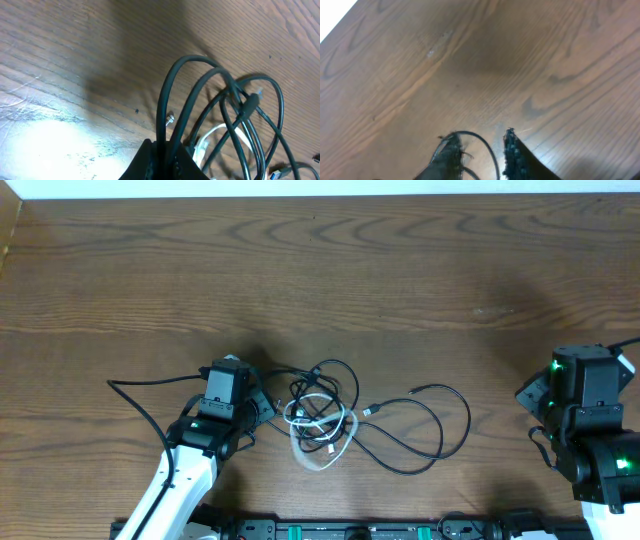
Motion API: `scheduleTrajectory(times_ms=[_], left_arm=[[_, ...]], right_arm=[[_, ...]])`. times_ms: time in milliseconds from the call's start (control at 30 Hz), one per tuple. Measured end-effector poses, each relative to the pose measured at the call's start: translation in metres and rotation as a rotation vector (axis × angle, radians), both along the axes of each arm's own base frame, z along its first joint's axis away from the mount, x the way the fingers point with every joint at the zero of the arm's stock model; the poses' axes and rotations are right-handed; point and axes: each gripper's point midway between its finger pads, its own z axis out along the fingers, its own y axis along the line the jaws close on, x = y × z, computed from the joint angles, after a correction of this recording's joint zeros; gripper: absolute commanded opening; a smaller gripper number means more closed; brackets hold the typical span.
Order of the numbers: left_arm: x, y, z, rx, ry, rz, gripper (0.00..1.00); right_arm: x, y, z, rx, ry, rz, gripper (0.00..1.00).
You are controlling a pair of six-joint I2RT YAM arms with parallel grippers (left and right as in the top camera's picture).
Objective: Untangle cables
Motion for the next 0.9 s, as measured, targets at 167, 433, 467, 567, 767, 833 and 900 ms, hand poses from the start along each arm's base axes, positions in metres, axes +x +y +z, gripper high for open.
scheduleTrajectory(times_ms=[167,433,467,567,767,833,900], left_arm=[[0.0,0.0,0.0,-0.012,0.005,0.024,0.13],[0.0,0.001,0.0,-0.015,0.006,0.034,0.17],[0.0,0.001,0.0,-0.015,0.007,0.034,0.25],[0.0,0.001,0.0,-0.015,0.007,0.037,0.31],[0.0,0.001,0.0,-0.015,0.01,0.038,0.31],[-0.001,0.001,-0.001,-0.015,0.011,0.038,0.27],[-0.001,0.001,-0.001,-0.014,0.014,0.038,0.13]], right_arm=[[0.001,0.018,-0.004,0.085,0.009,0.062,0.32],[0.011,0.074,-0.016,0.258,0.073,0.334,0.41],[0.014,0.085,-0.017,0.268,0.079,0.396,0.43],[0.023,0.117,-0.02,0.293,0.084,0.58,0.54],[0.032,0.19,-0.03,0.296,0.067,0.985,0.7],[0.035,0.207,-0.036,0.293,0.069,1.062,0.7],[0.037,0.227,-0.047,0.292,0.081,1.137,0.68]])
